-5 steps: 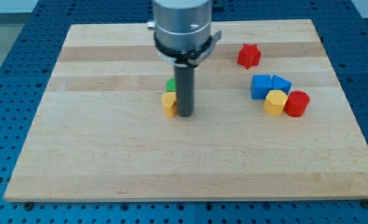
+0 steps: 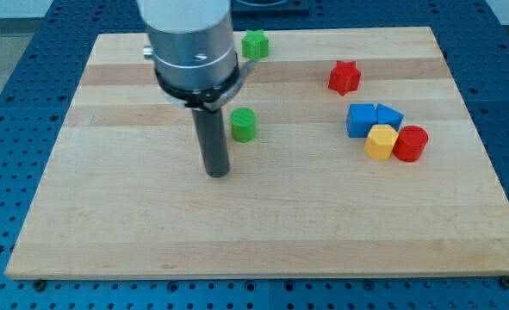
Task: Slide the yellow heart bit a up
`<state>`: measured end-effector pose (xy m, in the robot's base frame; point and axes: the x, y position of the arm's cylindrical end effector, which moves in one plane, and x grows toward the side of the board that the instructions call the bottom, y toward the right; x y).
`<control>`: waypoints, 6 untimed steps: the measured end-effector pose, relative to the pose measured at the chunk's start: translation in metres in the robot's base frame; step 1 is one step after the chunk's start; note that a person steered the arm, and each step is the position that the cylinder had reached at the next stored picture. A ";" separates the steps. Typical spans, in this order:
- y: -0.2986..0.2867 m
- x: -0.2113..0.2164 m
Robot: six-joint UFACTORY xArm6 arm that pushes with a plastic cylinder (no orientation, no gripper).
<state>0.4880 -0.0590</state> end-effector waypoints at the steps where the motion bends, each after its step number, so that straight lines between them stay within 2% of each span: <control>1: 0.002 -0.007; 3: 0.025 -0.018; 6: 0.001 -0.032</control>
